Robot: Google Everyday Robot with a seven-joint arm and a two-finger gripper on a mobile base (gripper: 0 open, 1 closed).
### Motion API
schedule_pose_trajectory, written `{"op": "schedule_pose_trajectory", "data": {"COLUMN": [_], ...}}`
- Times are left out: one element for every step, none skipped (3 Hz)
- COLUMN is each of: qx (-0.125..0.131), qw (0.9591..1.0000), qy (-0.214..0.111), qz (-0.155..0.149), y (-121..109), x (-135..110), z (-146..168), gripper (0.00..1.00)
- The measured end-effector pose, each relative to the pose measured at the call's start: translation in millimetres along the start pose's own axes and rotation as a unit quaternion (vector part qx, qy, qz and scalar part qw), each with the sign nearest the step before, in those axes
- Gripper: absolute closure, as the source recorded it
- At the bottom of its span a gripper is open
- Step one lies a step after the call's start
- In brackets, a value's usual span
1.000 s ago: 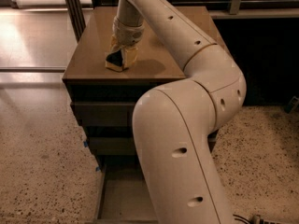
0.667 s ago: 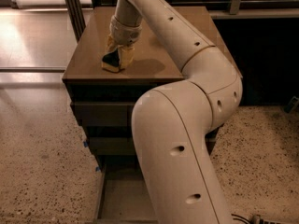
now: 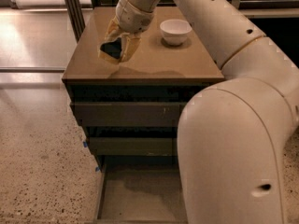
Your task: Place sponge into bottom drawer
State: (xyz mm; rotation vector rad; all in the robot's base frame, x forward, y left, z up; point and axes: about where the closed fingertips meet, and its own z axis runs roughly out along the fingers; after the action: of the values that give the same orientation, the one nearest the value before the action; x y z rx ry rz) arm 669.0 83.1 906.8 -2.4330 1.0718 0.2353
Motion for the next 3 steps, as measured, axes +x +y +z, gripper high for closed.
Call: {"op": "schedule_pose_trajectory", "data": {"qx": [-0.004, -0.010, -0.010], "qw": [0.9998, 0.9993, 0.9993], "qy": [-0.021, -0.029, -0.029], "qz": [0.001, 0.021, 0.021], "y": [46.6, 97.9, 97.9], "x": [-38.7, -64.7, -64.7], "z": [-40.4, -58.0, -58.0], "gripper": [1.00, 1.00, 1.00]}}
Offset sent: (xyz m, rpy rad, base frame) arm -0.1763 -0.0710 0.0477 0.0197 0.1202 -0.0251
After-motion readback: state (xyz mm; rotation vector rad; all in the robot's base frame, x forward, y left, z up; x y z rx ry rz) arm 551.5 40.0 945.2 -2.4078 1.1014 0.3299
